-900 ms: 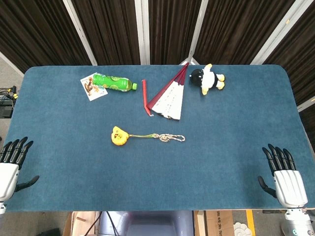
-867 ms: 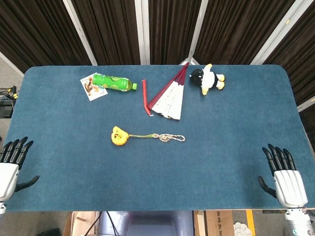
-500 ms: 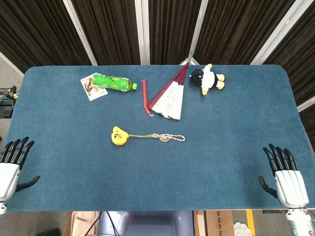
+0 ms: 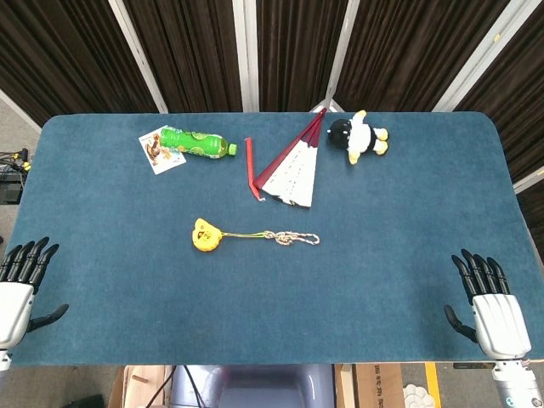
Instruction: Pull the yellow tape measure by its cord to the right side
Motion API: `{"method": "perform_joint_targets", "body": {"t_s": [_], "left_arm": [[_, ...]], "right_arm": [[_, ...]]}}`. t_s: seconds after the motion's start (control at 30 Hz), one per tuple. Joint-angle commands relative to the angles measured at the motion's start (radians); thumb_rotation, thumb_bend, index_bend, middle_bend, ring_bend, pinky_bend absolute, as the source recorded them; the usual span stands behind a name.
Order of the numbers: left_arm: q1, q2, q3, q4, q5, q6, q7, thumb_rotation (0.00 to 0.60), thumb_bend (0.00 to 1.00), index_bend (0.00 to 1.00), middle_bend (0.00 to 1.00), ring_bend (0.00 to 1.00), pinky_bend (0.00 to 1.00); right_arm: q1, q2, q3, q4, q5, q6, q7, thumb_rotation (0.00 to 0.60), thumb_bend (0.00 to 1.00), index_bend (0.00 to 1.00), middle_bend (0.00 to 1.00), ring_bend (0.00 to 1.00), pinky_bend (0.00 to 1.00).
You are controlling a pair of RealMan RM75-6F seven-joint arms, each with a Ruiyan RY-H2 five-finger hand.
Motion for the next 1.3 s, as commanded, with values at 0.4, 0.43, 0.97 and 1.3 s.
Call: {"method": "perform_joint_targets", "body": {"t_s": [0.4,0.43,0.97,1.3], "left_arm": [[-0.005,0.0,0.002,-0.005,-0.002,-0.013,0.0,0.6,0.0,0.0,0.0,0.0,0.0],[-0.005,0.0,0.002,-0.005,-0.003,-0.015,0.0,0.6,0.0,0.0,0.0,0.0,0.0],[-0.013,0.013,0.005,-0.008,-0.014,-0.038,-0.033,0.6,0.0,0.0,0.0,0.0,0.0],[-0.017,0.01,0.005,0.005,-0.005,-0.034,-0.039,0.6,0.0,0.0,0.0,0.0,0.0]], "right_arm": [[0.178,0.011,0.119,-0.139,0.055,-0.185,0.016,0.6,0.35,0.02,0.0,0.0,0.0],[0.199,0.007,0.131,-0.149,0.064,-0.21,0.004,0.6,0.35,0.04,0.0,0.0,0.0],[0.546,-0.314,0.27,-0.045,0.415,-0.531,-0.296,0.6,0.35,0.37,0.11,0.0,0.03],[0.63,-0.454,0.264,0.094,0.513,-0.549,-0.374,0.6,0.35,0.42,0.15,0.01,0.04]]}}
